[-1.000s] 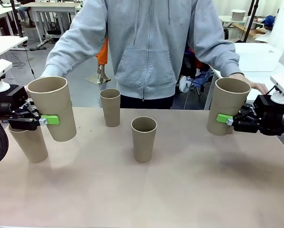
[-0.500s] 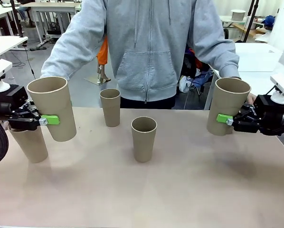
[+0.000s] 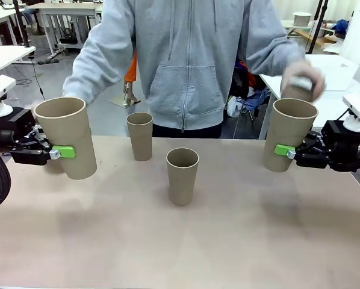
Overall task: Stack the cups and store them in the basket.
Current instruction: Place the stack of Reusable plastic cups into the Pantry Basket.
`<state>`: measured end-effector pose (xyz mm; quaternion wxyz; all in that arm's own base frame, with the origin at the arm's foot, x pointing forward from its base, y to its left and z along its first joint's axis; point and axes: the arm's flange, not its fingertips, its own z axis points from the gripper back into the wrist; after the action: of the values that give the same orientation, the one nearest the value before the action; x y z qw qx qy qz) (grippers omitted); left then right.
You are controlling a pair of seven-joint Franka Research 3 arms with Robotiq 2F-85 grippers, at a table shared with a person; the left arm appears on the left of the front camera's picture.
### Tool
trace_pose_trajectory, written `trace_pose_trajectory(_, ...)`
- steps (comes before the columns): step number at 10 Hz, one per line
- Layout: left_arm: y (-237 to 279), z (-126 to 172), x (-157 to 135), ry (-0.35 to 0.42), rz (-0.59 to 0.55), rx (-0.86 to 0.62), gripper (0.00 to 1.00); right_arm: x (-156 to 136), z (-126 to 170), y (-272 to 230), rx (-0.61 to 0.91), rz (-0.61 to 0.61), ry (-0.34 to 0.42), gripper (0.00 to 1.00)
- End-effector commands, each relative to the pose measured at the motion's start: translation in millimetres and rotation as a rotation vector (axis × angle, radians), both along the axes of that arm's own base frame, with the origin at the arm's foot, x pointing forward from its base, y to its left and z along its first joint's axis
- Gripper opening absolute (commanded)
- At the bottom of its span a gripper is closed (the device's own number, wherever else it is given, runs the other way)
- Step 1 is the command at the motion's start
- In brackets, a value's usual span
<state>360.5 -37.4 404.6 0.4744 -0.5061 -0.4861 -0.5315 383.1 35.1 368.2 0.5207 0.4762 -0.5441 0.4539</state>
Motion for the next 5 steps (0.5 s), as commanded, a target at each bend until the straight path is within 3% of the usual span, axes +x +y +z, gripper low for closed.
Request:
trace_pose_trajectory(1, 1.7, 5.0, -1.6, 0.000, 0.003, -0.007, 0.85, -0.1, 2.1, 0.3, 0.001, 0.000, -0.008, 0.83)
trace_pose_trajectory(5, 1.7, 5.0, -1.6, 0.000, 0.003, -0.007, 0.85, -0.1, 2.1, 0.3, 0.001, 0.000, -0.008, 0.83)
